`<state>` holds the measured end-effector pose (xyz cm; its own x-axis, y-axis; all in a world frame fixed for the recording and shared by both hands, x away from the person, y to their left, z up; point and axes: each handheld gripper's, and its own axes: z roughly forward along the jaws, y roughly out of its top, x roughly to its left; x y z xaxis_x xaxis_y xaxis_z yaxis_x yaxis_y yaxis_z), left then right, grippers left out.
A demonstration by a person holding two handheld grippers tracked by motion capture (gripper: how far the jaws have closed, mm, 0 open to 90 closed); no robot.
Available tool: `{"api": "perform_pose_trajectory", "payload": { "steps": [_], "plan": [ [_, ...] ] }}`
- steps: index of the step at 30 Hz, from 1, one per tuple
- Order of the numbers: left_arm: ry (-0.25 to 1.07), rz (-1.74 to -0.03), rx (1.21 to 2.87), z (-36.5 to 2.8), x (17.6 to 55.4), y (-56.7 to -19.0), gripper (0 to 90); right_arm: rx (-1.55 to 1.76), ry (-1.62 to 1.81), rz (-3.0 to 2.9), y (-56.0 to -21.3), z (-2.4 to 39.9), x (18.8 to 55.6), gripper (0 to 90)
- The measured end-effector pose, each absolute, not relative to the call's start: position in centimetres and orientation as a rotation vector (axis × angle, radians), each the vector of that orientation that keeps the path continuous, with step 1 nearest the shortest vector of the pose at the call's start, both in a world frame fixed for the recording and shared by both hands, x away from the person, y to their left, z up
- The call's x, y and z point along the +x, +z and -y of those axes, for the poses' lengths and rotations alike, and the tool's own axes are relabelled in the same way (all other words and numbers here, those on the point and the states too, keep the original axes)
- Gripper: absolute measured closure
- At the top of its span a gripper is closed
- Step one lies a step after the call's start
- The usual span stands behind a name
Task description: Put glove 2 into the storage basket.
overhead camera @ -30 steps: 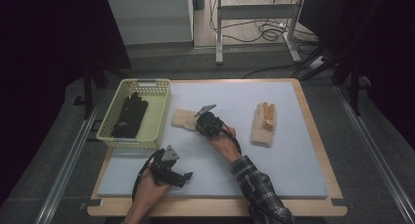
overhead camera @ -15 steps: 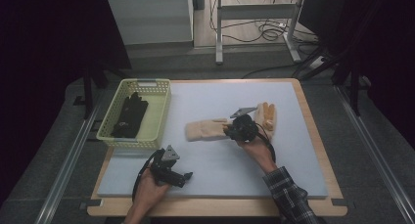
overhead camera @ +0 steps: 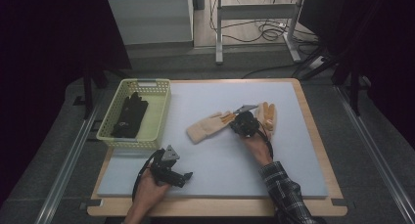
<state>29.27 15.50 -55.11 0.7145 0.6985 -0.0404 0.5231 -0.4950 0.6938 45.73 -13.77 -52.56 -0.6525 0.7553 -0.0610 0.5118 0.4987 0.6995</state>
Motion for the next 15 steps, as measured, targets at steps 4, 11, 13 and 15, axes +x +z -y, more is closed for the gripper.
{"api": "perform_pose_trajectory", "payload": {
  "steps": [4, 11, 13, 15],
  "plan": [
    [0.319, -0.923, 2.215, -15.5, 29.3, -55.1, 0.0, 1.024, 1.017, -2.439, -51.6, 12.6, 44.7, 76.4],
    [0.321, -0.922, 2.215, -15.5, 29.3, -55.1, 0.0, 0.882, 1.131, -2.580, -51.2, 7.8, 42.0, 71.1],
    [0.320, -0.923, 2.215, -15.5, 29.3, -55.1, 0.0, 0.846, 1.148, -2.603, -51.1, 6.3, 41.7, 68.1],
    [0.320, -0.923, 2.213, -15.5, 29.3, -55.1, 0.0, 0.811, 1.148, -2.624, -51.2, 4.8, 41.6, 64.7]
  ]
}}
